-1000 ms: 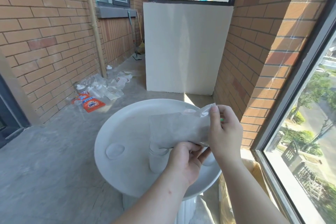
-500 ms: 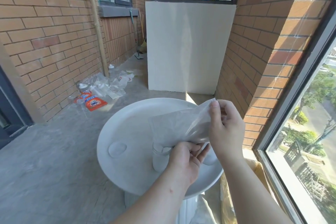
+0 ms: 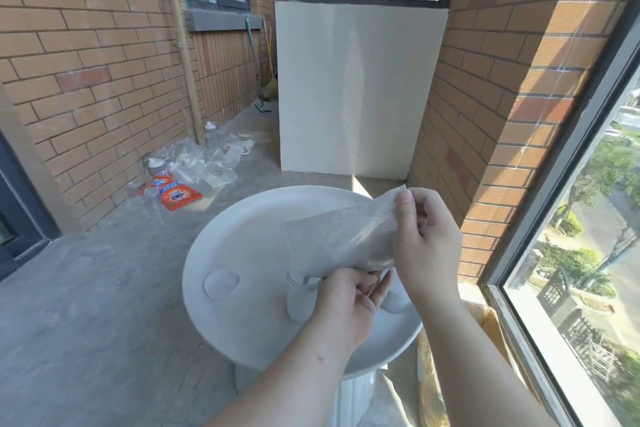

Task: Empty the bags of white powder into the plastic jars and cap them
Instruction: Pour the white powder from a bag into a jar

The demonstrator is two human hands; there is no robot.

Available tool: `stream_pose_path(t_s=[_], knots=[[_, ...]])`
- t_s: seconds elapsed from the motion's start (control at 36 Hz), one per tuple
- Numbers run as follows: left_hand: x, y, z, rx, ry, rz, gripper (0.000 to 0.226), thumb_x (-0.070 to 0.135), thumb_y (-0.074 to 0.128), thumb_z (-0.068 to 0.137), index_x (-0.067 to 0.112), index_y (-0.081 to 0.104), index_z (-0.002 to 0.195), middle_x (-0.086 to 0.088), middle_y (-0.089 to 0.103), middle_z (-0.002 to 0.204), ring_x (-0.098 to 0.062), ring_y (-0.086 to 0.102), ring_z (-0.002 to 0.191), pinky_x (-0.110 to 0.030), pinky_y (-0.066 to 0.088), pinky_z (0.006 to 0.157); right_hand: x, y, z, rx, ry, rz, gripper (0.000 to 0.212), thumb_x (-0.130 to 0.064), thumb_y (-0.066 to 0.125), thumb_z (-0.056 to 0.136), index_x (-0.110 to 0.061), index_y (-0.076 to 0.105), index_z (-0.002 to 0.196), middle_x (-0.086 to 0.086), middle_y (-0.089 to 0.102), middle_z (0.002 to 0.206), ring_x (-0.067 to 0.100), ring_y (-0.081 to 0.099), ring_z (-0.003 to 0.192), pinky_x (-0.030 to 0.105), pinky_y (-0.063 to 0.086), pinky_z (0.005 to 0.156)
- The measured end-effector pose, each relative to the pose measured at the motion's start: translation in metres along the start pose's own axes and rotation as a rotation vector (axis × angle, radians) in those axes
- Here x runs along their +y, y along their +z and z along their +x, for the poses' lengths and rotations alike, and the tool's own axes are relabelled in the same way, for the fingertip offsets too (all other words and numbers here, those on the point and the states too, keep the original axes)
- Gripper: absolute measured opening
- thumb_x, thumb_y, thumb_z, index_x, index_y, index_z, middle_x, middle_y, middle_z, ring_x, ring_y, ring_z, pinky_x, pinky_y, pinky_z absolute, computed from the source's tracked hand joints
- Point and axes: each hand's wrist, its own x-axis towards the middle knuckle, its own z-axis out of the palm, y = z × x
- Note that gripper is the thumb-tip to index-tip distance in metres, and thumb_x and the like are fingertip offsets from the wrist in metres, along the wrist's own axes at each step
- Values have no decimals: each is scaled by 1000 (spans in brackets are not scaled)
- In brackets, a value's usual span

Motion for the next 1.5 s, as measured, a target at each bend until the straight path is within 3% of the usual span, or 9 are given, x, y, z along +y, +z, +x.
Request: stream_pose_path(t_s=[0.14, 0.31, 0.56, 0.72, 0.86, 1.0, 1.17, 1.28, 1.5], knots=[[-2, 4, -7, -54, -18, 3, 42, -25, 34, 79, -7, 70, 90, -16, 71, 87, -27, 73, 73, -33, 61, 62, 1, 2, -2, -4, 3, -7, 22, -28, 51, 104, -27, 59, 83, -10, 58, 73, 10, 53, 71, 19, 38, 64], [-3, 10, -12, -103, -21, 0, 42, -24, 35, 81, -3, 71, 86, -16, 72, 83, -25, 71, 70, -29, 58, 57, 3, 3, -4, -28, 35, 0, 20, -33, 51, 104, -31, 59, 86, -15, 58, 72, 8, 53, 70, 26, 40, 66], [-4, 11, -9, -135, 14, 11, 44, -23, 35, 80, -4, 71, 97, -17, 72, 90, -25, 72, 74, -30, 59, 61, 10, -8, -3, -81, 37, -85, 17, -32, 53, 103, -32, 61, 88, -17, 66, 87, 0, 60, 87, 17, 43, 72], [-5, 12, -10, -146, 33, 14, 50, -24, 35, 79, -8, 66, 115, -18, 72, 99, -26, 73, 78, -29, 58, 63, 22, -16, -5, -88, -18, -169, 19, -30, 53, 102, -22, 66, 91, -17, 66, 87, 3, 60, 89, 27, 47, 79], [-7, 14, -13, -110, 33, 26, 46, -23, 37, 79, -7, 68, 108, -17, 73, 92, -24, 73, 71, -27, 58, 60, 23, -18, -5, -93, -64, -199, 18, -27, 53, 103, -24, 63, 88, -15, 64, 83, 3, 58, 86, 27, 44, 75], [-8, 10, -9, -54, 37, 48, 38, -20, 41, 81, -4, 69, 101, -15, 74, 89, -23, 74, 74, -29, 60, 63, 20, -14, -5, -65, -132, -195, 19, -24, 54, 103, -19, 64, 89, -11, 64, 80, 13, 58, 80, 37, 48, 72], [-7, 5, -4, -6, 36, 63, 37, -20, 38, 82, -5, 68, 100, -15, 74, 88, -24, 72, 84, -33, 61, 77, 17, -11, -2, -56, -139, -177, 20, -27, 52, 104, -18, 64, 89, -10, 63, 80, 16, 58, 81, 40, 48, 72], [-5, 2, -1, 5, 34, 56, 39, -19, 38, 82, -5, 67, 105, -16, 74, 94, -27, 71, 96, -34, 62, 76, 15, -10, -3, -55, -118, -158, 20, -26, 53, 104, -20, 63, 89, -11, 62, 79, 14, 57, 80, 39, 48, 72], [-4, 1, 1, 22, 21, 33, 39, -19, 37, 83, -3, 69, 98, -13, 74, 89, -23, 71, 90, -31, 62, 66, 15, -5, -3, -54, -103, -133, 20, -28, 52, 104, -20, 64, 90, -10, 63, 81, 16, 59, 84, 41, 49, 74]])
